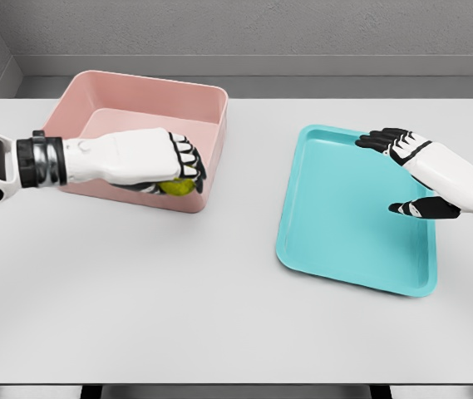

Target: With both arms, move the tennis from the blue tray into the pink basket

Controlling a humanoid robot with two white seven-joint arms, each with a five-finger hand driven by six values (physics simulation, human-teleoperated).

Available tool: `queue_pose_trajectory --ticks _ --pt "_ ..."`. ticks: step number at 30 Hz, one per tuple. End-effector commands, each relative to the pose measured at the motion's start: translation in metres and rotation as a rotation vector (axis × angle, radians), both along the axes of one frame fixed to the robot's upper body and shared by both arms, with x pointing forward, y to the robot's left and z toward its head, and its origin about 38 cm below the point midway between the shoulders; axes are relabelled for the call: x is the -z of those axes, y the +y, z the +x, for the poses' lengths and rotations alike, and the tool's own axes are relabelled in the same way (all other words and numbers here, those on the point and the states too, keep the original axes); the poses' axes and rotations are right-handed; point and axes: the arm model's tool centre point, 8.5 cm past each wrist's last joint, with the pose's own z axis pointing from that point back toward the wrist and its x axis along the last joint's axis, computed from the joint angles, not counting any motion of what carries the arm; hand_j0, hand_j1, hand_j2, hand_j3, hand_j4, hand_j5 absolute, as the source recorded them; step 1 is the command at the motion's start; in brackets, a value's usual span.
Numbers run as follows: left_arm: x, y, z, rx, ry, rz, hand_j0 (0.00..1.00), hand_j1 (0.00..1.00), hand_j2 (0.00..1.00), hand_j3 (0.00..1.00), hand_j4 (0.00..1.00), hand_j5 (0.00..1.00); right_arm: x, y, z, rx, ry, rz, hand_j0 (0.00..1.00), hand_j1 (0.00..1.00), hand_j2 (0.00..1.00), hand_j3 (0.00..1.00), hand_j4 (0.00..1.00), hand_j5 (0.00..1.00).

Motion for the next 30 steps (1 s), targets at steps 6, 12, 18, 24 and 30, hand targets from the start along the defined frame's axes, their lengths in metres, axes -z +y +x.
queue_pose_trajectory --ticks 6,12,18,24,30 --pt "0.000 0.022 0.021 -0.090 0.017 -0.003 0.59 0.59 0.59 0.59 0.59 0.59 0.000 0.000 0.000 0.000 0.001 0.008 1.00 1.00 1.00 1.00 1.00 1.00" --pt "-0.006 0.041 0.037 -0.163 0.014 -0.014 0.59 0.59 0.59 0.59 0.59 0.59 0.000 0.000 0.000 0.000 0.001 0.008 1.00 1.00 1.00 1.00 1.00 1.00" --pt "-0.015 0.052 0.051 -0.213 0.008 -0.032 0.59 0.59 0.59 0.59 0.59 0.59 0.000 0.000 0.000 0.000 0.001 0.008 1.00 1.00 1.00 1.00 1.00 1.00" --pt "-0.017 0.058 0.071 -0.268 0.010 -0.044 0.59 0.59 0.59 0.59 0.59 0.59 0.000 -0.001 0.000 0.002 0.002 0.008 1.00 1.00 1.00 1.00 1.00 1.00" --pt "-0.010 0.053 0.084 -0.294 0.032 -0.057 0.69 0.69 0.69 0.69 0.69 0.69 0.000 -0.001 0.000 0.002 0.002 0.008 1.00 1.00 1.00 1.00 1.00 1.00"
